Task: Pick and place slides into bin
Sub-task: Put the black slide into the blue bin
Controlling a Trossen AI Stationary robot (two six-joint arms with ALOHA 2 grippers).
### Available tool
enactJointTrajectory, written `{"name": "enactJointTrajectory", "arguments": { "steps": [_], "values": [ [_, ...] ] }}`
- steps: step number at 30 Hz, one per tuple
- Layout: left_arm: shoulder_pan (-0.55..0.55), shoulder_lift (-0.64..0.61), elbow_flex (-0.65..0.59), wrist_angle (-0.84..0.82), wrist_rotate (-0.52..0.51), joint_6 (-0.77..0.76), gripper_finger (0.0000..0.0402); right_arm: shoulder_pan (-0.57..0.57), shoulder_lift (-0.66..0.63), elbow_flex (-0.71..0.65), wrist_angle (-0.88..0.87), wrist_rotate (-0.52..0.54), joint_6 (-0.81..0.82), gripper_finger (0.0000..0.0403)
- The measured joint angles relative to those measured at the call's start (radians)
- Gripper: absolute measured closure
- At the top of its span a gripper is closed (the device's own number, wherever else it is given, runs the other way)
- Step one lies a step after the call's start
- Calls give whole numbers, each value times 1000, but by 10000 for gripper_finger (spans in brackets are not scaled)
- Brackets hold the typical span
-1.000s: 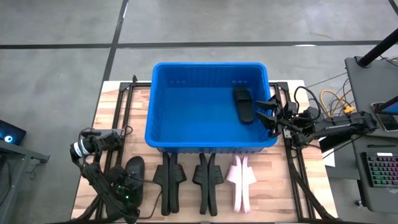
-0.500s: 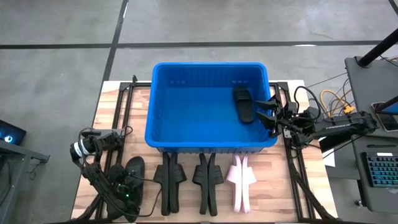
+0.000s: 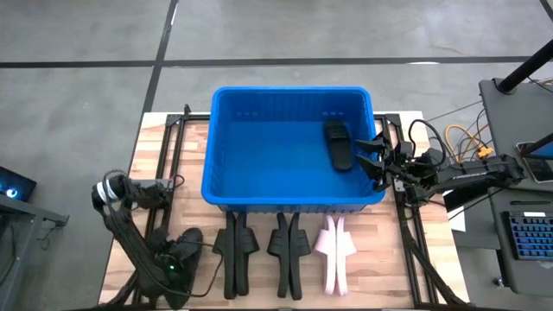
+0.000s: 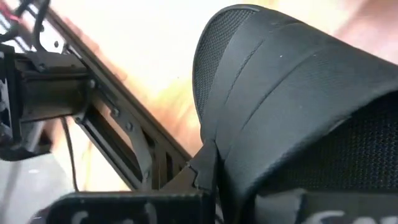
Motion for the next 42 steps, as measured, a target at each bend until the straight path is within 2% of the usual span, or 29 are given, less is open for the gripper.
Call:
{"name": "enactJointTrajectory", "arguments": {
  "steps": [8, 11, 18, 20, 25, 28, 35, 42],
  "values": [
    [0, -265, 70, -26, -7, -6, 401, 0, 0, 0, 0, 0, 0, 170],
    [7, -342, 104, -31, -119, -15, 401, 0, 0, 0, 0, 0, 0, 170],
    [79, -415, 196, -55, -563, 13, 401, 0, 0, 21, -1, -15, 27, 170],
    [130, -411, 221, -64, -618, 86, 401, 0, 3, 39, -9, -15, 50, 170],
    [316, -360, 284, -62, -630, 363, 401, 0, 17, 109, -74, -15, 54, 170],
    [429, -306, 335, -55, -630, 509, 401, 1, 38, 189, -210, -18, 65, 170],
    [605, -171, 486, -27, -692, 867, 402, 1, 139, 488, -816, -12, 117, 170],
    [692, -64, 595, 23, -803, 1087, 402, 1, 273, 747, -1100, -32, 148, 170]
  ]
}}
